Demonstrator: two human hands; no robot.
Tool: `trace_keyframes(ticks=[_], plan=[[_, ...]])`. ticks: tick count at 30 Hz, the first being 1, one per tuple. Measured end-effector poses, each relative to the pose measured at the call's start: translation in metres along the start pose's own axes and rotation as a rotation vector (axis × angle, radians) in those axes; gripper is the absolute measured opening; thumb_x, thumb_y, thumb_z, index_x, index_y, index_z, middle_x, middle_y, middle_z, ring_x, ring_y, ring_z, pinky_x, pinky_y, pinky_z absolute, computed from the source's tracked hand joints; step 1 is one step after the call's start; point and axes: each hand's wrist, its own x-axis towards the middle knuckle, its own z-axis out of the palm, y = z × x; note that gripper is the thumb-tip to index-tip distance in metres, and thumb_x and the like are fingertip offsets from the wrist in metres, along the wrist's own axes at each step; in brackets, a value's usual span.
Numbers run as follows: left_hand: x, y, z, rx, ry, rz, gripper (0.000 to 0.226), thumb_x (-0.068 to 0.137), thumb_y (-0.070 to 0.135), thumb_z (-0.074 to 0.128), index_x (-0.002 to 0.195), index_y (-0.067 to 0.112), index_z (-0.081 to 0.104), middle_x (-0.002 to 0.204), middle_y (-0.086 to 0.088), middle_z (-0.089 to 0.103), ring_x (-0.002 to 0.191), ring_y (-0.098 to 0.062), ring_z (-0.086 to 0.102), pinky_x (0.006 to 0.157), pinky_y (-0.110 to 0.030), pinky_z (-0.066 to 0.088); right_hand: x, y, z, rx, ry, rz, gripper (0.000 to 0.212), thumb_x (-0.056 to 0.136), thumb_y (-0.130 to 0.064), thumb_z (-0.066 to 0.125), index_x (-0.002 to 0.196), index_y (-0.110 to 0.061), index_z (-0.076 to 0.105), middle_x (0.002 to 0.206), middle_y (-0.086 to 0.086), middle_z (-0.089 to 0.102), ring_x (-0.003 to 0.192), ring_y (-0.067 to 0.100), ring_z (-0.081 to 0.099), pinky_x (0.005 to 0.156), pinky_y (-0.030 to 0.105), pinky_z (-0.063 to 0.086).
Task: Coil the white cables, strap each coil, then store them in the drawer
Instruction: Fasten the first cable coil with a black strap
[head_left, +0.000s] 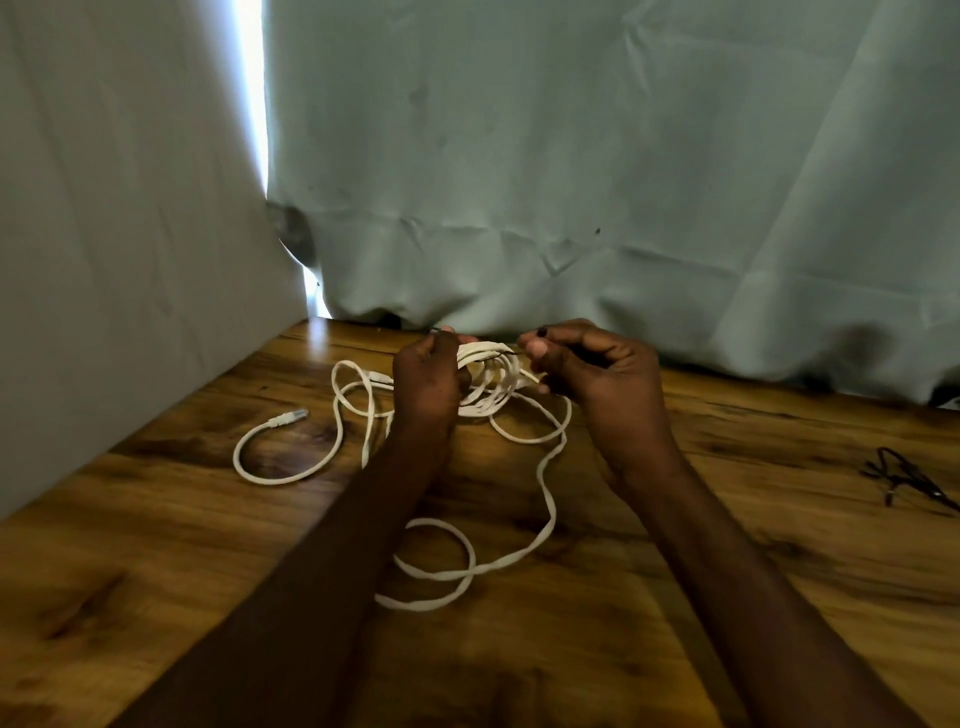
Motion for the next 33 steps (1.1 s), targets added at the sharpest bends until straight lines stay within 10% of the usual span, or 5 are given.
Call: trace_keyframes(ticks=[7, 18, 33], plan=[[-0.001, -0.002, 0.004, 0.047, -0.103, 0.019, 0.026, 0.098, 0.021, 0.055, 0.085, 0.017, 0.076, 0.085, -0.02, 0.073, 0.072, -0.032, 0.066, 0.052, -0.025, 0.047, 0.005, -0.012, -0.011, 0.554, -0.051, 0.171, 0.016, 0.071, -0.021, 0.077, 0.083, -0.01, 0.077, 0.078, 0.005, 0.069, 0.079, 0.019, 0.069, 0.086, 0.033, 0.06], [-0.011, -0.006, 0.007, 0.31, -0.245, 0.19, 0.027, 0.101, 0.024, 0.045, 0.098, 0.022, 0.071, 0.09, -0.004, 0.071, 0.076, -0.026, 0.064, 0.064, -0.041, 0.056, 0.006, -0.012, -0.014, 0.292, 0.009, 0.246, 0.023, 0.086, -0.026, 0.069, 0.098, -0.008, 0.075, 0.072, -0.002, 0.06, 0.061, 0.007, 0.053, 0.056, 0.023, 0.051], [-0.027, -0.005, 0.01, 0.575, -0.673, 0.55, 0.019, 0.099, 0.022, 0.052, 0.094, 0.035, 0.065, 0.083, 0.014, 0.069, 0.078, 0.001, 0.063, 0.07, -0.024, 0.045, 0.008, 0.01, -0.017, -0.206, 0.152, 0.232, 0.013, 0.098, -0.008, 0.067, 0.098, 0.001, 0.077, 0.07, 0.016, 0.067, 0.054, 0.016, 0.058, 0.057, 0.03, 0.055]])
